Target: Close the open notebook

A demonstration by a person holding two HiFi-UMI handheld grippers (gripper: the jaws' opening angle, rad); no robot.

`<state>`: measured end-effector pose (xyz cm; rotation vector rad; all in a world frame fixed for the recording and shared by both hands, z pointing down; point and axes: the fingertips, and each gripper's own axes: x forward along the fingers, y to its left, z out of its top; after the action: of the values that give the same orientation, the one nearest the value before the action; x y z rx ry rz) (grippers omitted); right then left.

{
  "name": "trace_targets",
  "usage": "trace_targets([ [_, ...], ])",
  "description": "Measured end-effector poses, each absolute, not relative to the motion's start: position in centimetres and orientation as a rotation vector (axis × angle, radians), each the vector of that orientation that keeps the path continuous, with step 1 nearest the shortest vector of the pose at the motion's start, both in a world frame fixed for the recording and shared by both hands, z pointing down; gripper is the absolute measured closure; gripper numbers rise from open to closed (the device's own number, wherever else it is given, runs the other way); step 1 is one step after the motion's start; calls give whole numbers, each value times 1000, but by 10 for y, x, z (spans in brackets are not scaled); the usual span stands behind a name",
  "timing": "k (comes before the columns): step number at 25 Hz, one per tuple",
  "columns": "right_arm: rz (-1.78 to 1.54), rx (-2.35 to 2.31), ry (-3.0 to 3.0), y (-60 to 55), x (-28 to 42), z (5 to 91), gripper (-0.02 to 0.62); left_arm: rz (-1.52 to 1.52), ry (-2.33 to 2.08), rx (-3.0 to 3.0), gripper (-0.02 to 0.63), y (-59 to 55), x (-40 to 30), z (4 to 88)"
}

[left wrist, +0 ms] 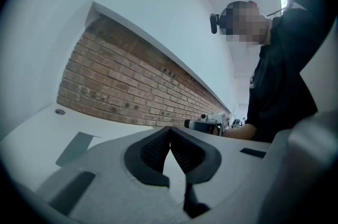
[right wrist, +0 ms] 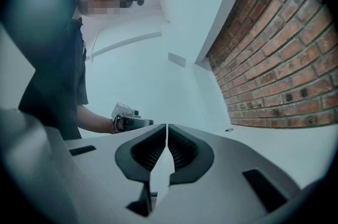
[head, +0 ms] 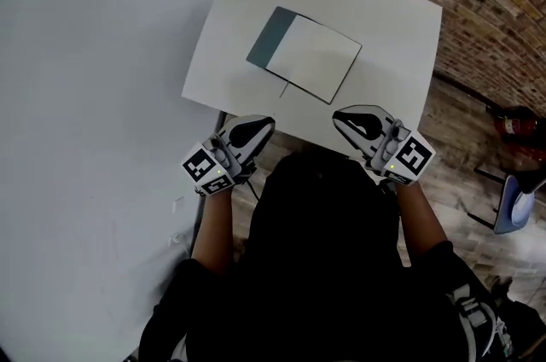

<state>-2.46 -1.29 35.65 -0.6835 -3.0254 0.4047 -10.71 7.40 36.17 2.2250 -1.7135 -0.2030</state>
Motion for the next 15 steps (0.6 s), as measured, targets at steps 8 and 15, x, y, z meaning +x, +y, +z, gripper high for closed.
trace_targets([
  [8, 465, -407, -3038, -39, -45, 376, 556, -119, -1497, 2325, 589, 31, -172, 381],
  [15, 587, -69, -3047, -51, -97, 382, 546, -74, -1303, 2455, 588, 11, -247, 389],
])
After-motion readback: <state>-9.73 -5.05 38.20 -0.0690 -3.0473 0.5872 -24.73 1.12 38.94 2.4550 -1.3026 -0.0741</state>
